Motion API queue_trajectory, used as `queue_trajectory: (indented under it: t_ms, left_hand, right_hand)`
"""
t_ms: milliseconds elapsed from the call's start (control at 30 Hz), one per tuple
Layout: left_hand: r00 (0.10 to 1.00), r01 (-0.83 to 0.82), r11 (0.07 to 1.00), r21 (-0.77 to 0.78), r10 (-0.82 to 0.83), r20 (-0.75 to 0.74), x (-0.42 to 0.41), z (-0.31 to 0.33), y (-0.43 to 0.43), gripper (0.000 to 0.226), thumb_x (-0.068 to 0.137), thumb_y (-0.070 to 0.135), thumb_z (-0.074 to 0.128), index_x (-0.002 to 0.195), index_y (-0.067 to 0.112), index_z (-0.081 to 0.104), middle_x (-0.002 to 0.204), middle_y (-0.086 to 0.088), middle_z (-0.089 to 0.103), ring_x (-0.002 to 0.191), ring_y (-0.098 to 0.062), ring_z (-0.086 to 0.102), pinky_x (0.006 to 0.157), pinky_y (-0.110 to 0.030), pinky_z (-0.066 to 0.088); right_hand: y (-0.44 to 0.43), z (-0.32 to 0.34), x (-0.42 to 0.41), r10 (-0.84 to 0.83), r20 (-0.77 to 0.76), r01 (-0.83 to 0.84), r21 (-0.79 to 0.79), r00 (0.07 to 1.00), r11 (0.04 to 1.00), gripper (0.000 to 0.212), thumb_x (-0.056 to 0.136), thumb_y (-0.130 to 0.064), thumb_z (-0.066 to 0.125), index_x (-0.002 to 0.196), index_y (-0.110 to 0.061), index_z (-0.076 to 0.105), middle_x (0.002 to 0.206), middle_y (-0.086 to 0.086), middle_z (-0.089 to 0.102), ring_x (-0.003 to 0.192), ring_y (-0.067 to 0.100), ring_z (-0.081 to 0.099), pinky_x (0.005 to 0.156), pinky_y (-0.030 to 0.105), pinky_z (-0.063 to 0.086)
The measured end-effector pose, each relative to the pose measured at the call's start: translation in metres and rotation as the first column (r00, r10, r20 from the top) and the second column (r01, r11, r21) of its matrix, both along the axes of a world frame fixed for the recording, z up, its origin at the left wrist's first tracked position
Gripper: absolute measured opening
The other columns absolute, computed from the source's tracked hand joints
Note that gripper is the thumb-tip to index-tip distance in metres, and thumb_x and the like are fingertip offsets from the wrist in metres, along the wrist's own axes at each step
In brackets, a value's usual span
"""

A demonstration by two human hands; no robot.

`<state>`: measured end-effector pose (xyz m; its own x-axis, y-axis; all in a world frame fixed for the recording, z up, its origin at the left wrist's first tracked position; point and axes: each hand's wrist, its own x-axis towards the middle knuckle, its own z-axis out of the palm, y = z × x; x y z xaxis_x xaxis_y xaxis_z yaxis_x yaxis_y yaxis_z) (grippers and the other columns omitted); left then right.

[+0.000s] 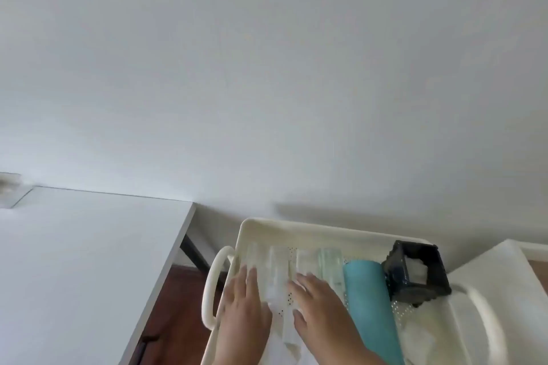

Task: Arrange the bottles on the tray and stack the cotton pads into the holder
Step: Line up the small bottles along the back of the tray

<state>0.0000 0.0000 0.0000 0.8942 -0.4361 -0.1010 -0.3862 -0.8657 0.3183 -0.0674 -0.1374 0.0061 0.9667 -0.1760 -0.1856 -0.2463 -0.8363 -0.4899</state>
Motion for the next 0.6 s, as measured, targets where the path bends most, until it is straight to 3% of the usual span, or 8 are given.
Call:
queue_trajectory:
  t_ms: [67, 200, 267, 300, 367, 400, 533, 600]
  left_hand:
    - [1.000, 0.005, 0.998, 0.064, -0.003, -0.029, 0.010, -0.008, 0.007, 0.068, 0.099, 0.029, 0.037, 0.155, 0.019, 0.000, 0.165, -0.001, -0.004, 0.151, -0.021, 0.000, 0.121, -0.029, 0.013]
    - [0.992, 0.118, 0.983, 0.139, -0.110, -0.062, 0.019, -0.019, 0.009, 0.070, 0.100, 0.011, 0.032, 0.154, 0.015, -0.011, 0.162, -0.007, -0.021, 0.151, -0.024, -0.006, 0.122, -0.032, 0.009]
    - [0.993, 0.099, 0.979, 0.175, -0.087, -0.076, 0.022, -0.017, 0.007, 0.072, 0.098, 0.008, 0.042, 0.155, 0.010, -0.001, 0.163, -0.013, -0.011, 0.151, -0.029, 0.006, 0.121, -0.034, 0.019]
    - [0.992, 0.118, 0.973, 0.196, -0.108, -0.063, 0.023, -0.016, 0.005, 0.073, 0.092, 0.007, 0.057, 0.154, 0.006, 0.018, 0.162, -0.018, 0.008, 0.147, -0.034, 0.025, 0.115, -0.036, 0.034]
    - [0.987, 0.157, 0.963, 0.221, -0.147, -0.060, 0.026, -0.012, 0.005, 0.072, 0.067, 0.005, 0.084, 0.134, 0.003, 0.057, 0.144, -0.021, 0.049, 0.122, -0.036, 0.059, 0.085, -0.036, 0.059]
    - [0.984, 0.174, 0.959, 0.223, -0.163, -0.065, 0.027, -0.012, 0.005, 0.071, 0.063, 0.004, 0.086, 0.129, 0.003, 0.062, 0.140, -0.019, 0.054, 0.117, -0.036, 0.062, 0.078, -0.035, 0.061]
    - [0.991, 0.134, 0.985, 0.105, -0.130, -0.040, 0.028, -0.017, 0.004, 0.067, 0.079, 0.009, 0.076, 0.141, 0.006, 0.050, 0.151, -0.019, 0.041, 0.128, -0.038, 0.053, 0.090, -0.038, 0.056]
    - [0.983, 0.132, 0.986, 0.098, -0.118, -0.137, 0.032, -0.013, 0.005, 0.069, 0.079, 0.009, 0.075, 0.142, 0.005, 0.048, 0.151, -0.022, 0.038, 0.129, -0.040, 0.050, 0.094, -0.042, 0.054]
  right_hand:
    - [0.006, -0.013, 0.014, 0.059, 0.021, -0.056, -0.127, 0.998, 0.990, 0.065, 0.089, -0.012, 0.055, 0.149, -0.024, 0.032, 0.158, 0.001, 0.026, 0.148, 0.027, 0.017, 0.119, 0.042, 0.009]
    - [0.019, -0.031, 0.028, 0.135, -0.039, -0.140, -0.310, 0.990, 0.940, 0.091, 0.072, -0.002, 0.072, 0.150, -0.026, 0.029, 0.158, 0.010, 0.025, 0.145, 0.033, 0.023, 0.116, 0.051, 0.013]
    - [0.023, -0.034, 0.031, 0.105, -0.054, -0.117, -0.346, 0.993, 0.931, 0.096, 0.059, -0.007, 0.084, 0.144, -0.026, 0.042, 0.150, 0.012, 0.042, 0.137, 0.032, 0.041, 0.110, 0.051, 0.031]
    - [0.025, -0.037, 0.033, 0.087, -0.056, -0.102, -0.356, 0.995, 0.929, 0.095, 0.056, -0.012, 0.087, 0.140, -0.027, 0.047, 0.145, 0.012, 0.048, 0.133, 0.032, 0.047, 0.107, 0.051, 0.036]
    - [0.027, -0.041, 0.037, 0.059, -0.058, -0.075, -0.327, 0.997, 0.942, 0.088, 0.057, -0.022, 0.090, 0.136, -0.028, 0.051, 0.143, 0.014, 0.051, 0.130, 0.032, 0.050, 0.106, 0.051, 0.038]
    - [0.029, -0.041, 0.038, 0.049, -0.057, -0.065, -0.311, 0.997, 0.948, 0.085, 0.058, -0.026, 0.090, 0.134, -0.027, 0.053, 0.143, 0.015, 0.051, 0.130, 0.032, 0.051, 0.107, 0.051, 0.038]
    - [0.032, -0.043, 0.037, -0.005, -0.039, -0.007, -0.303, 0.999, 0.953, 0.079, 0.060, -0.026, 0.089, 0.132, -0.024, 0.056, 0.144, 0.017, 0.049, 0.131, 0.033, 0.049, 0.113, 0.053, 0.031]
    - [0.031, -0.044, 0.036, 0.013, 0.013, -0.009, -0.295, 1.000, 0.956, 0.076, 0.066, -0.022, 0.086, 0.135, -0.022, 0.053, 0.147, 0.018, 0.044, 0.135, 0.034, 0.044, 0.115, 0.052, 0.022]
